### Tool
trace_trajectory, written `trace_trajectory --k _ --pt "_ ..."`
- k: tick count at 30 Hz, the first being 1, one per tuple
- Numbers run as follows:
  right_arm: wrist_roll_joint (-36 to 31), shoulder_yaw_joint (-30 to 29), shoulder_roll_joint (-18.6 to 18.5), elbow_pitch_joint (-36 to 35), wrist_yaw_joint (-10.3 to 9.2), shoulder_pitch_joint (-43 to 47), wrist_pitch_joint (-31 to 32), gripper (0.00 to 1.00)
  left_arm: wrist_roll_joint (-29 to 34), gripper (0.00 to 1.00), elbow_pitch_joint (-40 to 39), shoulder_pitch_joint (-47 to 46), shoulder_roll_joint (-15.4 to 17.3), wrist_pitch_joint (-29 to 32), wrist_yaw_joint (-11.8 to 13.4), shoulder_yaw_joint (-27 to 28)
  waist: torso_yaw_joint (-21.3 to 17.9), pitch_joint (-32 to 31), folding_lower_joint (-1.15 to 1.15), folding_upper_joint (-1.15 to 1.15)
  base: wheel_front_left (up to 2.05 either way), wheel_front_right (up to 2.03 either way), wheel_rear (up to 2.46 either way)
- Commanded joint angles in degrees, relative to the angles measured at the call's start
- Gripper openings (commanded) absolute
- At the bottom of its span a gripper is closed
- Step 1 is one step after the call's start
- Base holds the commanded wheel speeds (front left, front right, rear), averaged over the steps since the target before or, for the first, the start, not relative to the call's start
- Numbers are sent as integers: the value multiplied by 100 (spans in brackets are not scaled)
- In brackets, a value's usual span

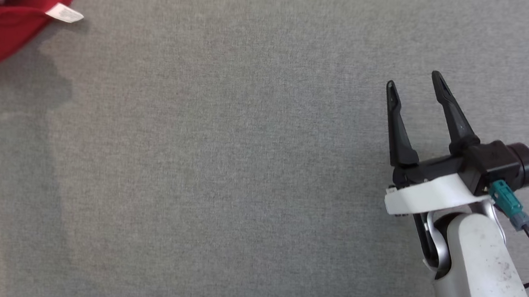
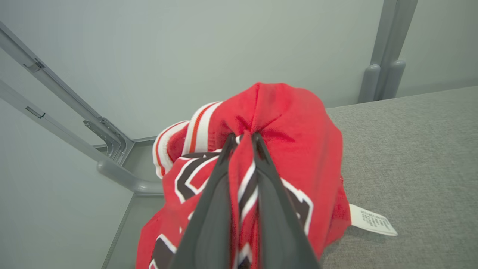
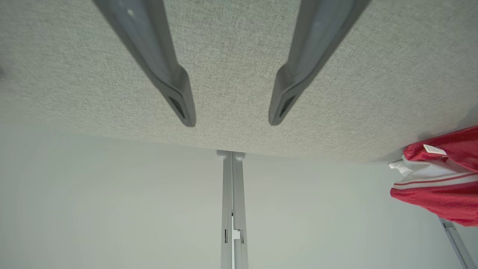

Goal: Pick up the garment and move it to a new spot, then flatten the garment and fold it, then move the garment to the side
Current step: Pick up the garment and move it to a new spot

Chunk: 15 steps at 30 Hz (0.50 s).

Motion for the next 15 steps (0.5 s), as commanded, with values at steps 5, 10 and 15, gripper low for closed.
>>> trace_trajectory --k 5,10,15 --pt "150 -166 -10 218 -8 306 -109 100 -281 0 -535 13 214 -99 -8 -690 -280 -1082 0 0 0 0 0" --pt "253 -416 -10 381 -8 659 -167 100 -680 0 -1423 164 413 -67 0 -1627 -551 -1691 0 0 0 0 0" --pt "343 -568 -10 433 -8 924 -195 100 -1017 0 -2325 258 526 -46 0 -2354 -812 -1952 0 0 0 0 0"
